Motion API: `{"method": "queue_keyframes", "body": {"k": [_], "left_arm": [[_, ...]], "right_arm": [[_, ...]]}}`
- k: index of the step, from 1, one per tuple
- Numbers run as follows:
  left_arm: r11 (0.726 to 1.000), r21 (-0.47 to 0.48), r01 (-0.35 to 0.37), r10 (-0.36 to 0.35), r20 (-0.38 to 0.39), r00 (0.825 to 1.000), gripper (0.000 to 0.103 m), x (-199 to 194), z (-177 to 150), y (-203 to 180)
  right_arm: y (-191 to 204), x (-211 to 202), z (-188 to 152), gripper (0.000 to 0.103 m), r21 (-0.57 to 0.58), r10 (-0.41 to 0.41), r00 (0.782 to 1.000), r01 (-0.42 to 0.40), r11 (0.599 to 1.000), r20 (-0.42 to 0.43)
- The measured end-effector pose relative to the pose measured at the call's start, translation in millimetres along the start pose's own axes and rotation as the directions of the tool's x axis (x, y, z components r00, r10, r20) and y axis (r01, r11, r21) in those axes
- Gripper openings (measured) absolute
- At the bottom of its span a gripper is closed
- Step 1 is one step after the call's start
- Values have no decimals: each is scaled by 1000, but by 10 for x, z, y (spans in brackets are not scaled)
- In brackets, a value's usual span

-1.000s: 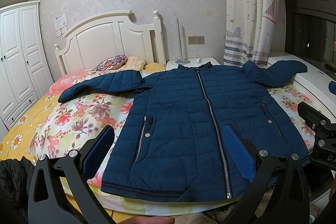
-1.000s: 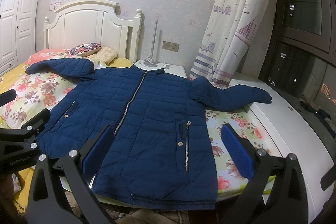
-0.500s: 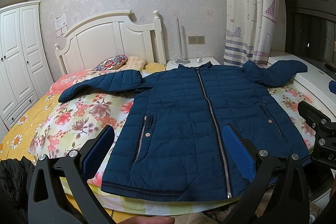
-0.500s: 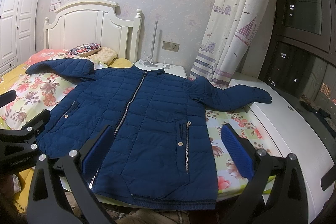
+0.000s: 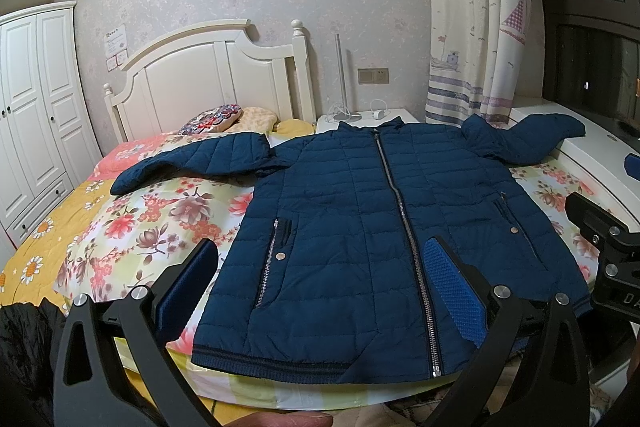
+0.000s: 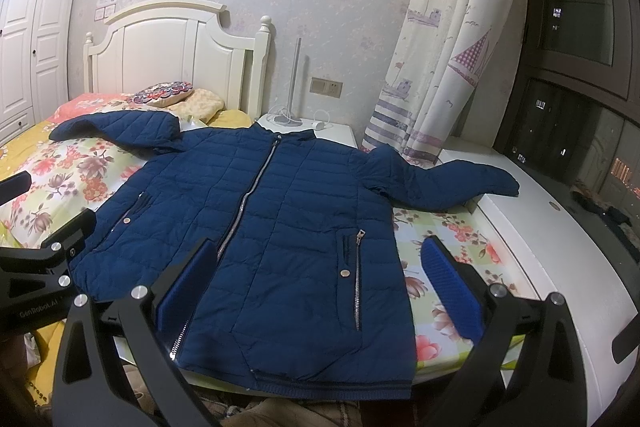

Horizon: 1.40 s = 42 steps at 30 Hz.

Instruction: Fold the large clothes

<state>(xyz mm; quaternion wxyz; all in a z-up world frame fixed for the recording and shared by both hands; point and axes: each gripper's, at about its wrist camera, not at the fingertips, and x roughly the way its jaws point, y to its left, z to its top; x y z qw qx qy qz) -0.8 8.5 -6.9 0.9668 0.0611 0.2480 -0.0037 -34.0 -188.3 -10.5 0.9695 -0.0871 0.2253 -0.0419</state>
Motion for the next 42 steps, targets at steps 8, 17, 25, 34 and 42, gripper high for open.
{"method": "queue_keyframes", "body": {"k": [8, 17, 25, 34, 42], "left_arm": [[1000, 11, 21, -21, -31, 999, 99, 195, -69, -5], [989, 28, 146, -131, -310, 942, 99, 1961, 374, -200], [996, -24, 85, -87, -427, 900, 99, 3329, 608, -101], [991, -71, 110, -130, -422, 897, 99, 3820, 451, 72], [991, -75, 113, -135, -412, 901, 99, 3829, 461, 67]], "right_arm": [[0, 154, -77, 101, 25, 35, 999, -35, 999, -15], [-826, 1661, -211, 101, 264, 119, 948, -39, 964, -295], [-2119, 2902, -246, 101, 540, 96, 934, 114, 834, -345], [-2956, 4014, -49, 101, 609, -4, 933, 238, 757, -360], [-3205, 4442, 64, 55, 624, -56, 935, 277, 731, -349]]}}
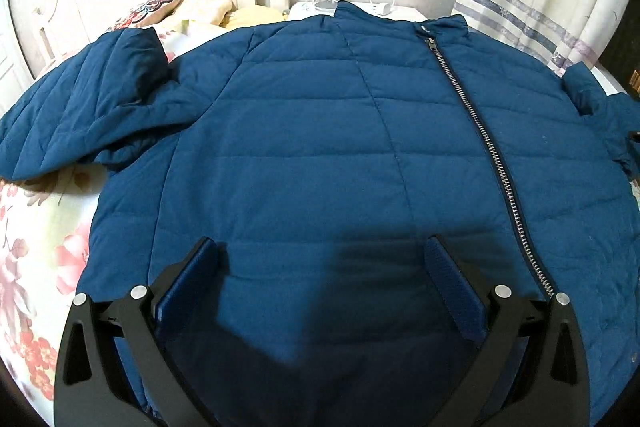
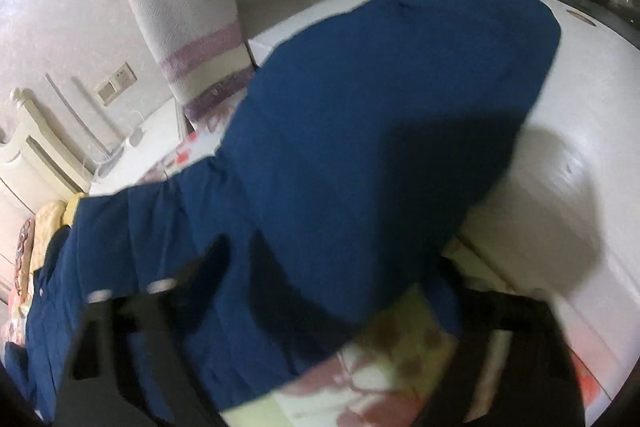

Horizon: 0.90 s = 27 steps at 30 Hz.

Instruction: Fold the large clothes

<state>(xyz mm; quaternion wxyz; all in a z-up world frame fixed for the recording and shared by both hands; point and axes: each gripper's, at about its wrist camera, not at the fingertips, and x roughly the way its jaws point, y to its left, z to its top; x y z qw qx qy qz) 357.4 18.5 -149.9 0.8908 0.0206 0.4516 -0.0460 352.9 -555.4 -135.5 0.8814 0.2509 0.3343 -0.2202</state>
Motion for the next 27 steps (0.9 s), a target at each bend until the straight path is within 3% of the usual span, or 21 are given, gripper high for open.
{"method": "queue_keyframes", "body": {"k": [1, 2, 6, 8, 12, 13, 15, 17, 19, 22, 23, 24, 27], "left_arm": [[1000, 0, 0, 0, 1, 1000, 99, 10, 11, 2], [1000, 0, 0, 0, 1, 1000, 99, 11, 13, 2], [1000, -3, 4, -4, 3, 1000, 99, 2, 3, 6], [1000, -3, 3, -3, 3, 1000, 99, 2, 2, 5], [1000, -8, 9, -9, 5, 1000, 99, -2, 4, 14], [1000, -9, 11, -11, 6, 1000, 99, -4, 3, 17], [1000, -13, 15, -15, 7, 1000, 99, -7, 4, 22], [1000, -14, 17, -17, 8, 1000, 99, -7, 2, 23], [1000, -15, 18, -18, 9, 1000, 99, -8, 1, 24], [1000, -15, 18, -18, 9, 1000, 99, -10, 1, 23], [1000, -15, 18, -18, 9, 1000, 99, -7, 4, 22], [1000, -15, 18, -18, 8, 1000, 99, -5, 7, 21], [1000, -18, 21, -21, 11, 1000, 99, -15, -4, 28]], "right_arm": [[41, -14, 11, 41, -13, -4, 1000, 4, 1000, 12], [145, -116, 13, 12, -48, -10, 998, 13, 999, 57], [743, -636, -58, 8, -182, 157, 968, -122, 976, 194], [1254, -937, -211, 8, -310, 295, 933, -224, 924, 204], [2175, -1247, -749, 7, -533, 442, 889, -319, 783, 118], [2434, -1253, -957, 7, -592, 463, 884, -340, 731, 63], [2838, -1156, -1356, 8, -676, 433, 900, -341, 653, -36], [3148, -883, -1834, 19, -747, 317, 939, -307, 590, -136], [3209, -648, -2171, 37, -772, 225, 949, -311, 554, -221], [3206, -614, -2352, 61, -791, 209, 949, -312, 526, -235], [3163, -664, -2317, 77, -775, 201, 938, -347, 528, -283], [3088, -733, -2276, 85, -759, 201, 930, -368, 538, -308], [2741, -1165, -2125, 86, -729, 255, 919, -394, 560, -301]]}}
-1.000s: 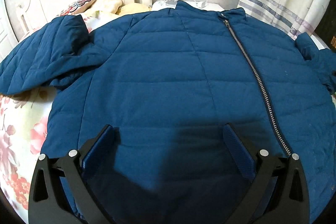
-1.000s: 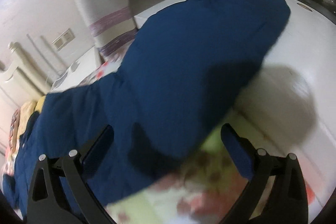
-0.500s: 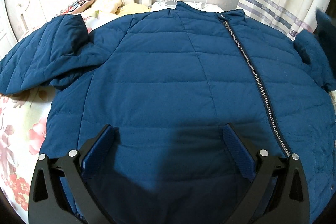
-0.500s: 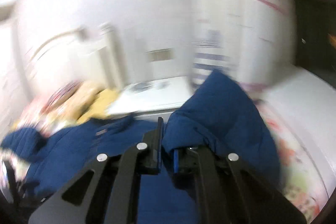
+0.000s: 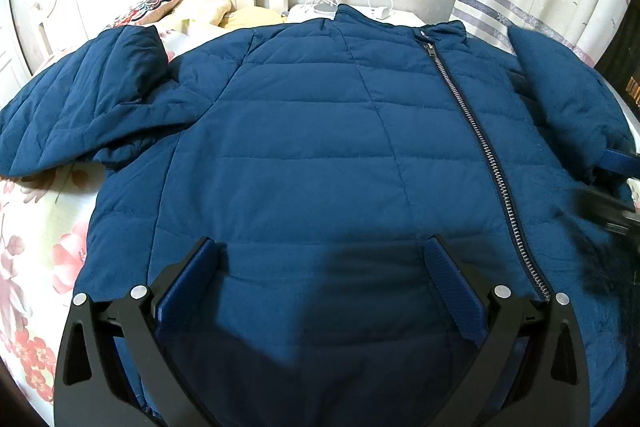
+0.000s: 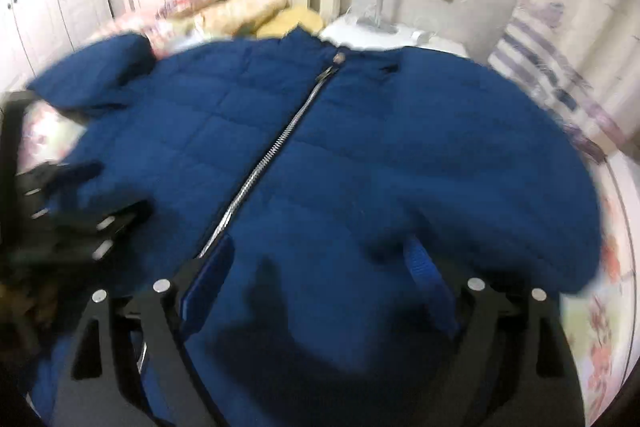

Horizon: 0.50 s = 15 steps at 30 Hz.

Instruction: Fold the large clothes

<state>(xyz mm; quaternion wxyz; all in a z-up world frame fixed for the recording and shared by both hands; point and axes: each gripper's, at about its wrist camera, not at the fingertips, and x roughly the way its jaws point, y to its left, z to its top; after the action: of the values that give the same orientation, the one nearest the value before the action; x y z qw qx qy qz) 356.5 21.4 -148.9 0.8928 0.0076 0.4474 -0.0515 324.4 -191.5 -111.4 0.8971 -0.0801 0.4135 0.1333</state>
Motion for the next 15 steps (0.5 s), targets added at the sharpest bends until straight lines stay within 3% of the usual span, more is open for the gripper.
{"method": "queue_keyframes", "body": {"k": [3, 4, 6, 8, 10, 13, 14, 15], "left_arm": [[1000, -4, 4, -4, 2, 1000, 99, -2, 3, 5], [1000, 0, -1, 1, 2, 1000, 99, -2, -6, -7], [1000, 12, -19, 19, -2, 1000, 99, 6, -4, -41], [1000, 15, -24, 24, -3, 1000, 99, 12, 0, -46], [1000, 14, -21, 21, -3, 1000, 99, 15, 2, -37], [1000, 9, -14, 14, -1, 1000, 99, 18, 6, -19], [1000, 8, -13, 13, -1, 1000, 99, 19, 6, -15], [1000, 8, -12, 12, 0, 1000, 99, 19, 5, -15]], "right_arm": [[-368, -547, -291, 86, 93, 44, 993, -55, 994, 113], [-617, -659, -394, 86, 186, 47, 988, -74, 980, 150], [-1162, -705, -539, 86, 391, 72, 975, -152, 908, 212], [-1805, -595, -746, 85, 631, 86, 964, -231, 740, 252], [-2118, -418, -770, 81, 704, 128, 953, -289, 648, 274], [-2296, -192, -644, 79, 734, 160, 944, -325, 597, 288], [-2277, -140, -584, 68, 725, 178, 939, -340, 599, 293], [-2208, -103, -500, 40, 714, 196, 937, -348, 607, 290]]}}
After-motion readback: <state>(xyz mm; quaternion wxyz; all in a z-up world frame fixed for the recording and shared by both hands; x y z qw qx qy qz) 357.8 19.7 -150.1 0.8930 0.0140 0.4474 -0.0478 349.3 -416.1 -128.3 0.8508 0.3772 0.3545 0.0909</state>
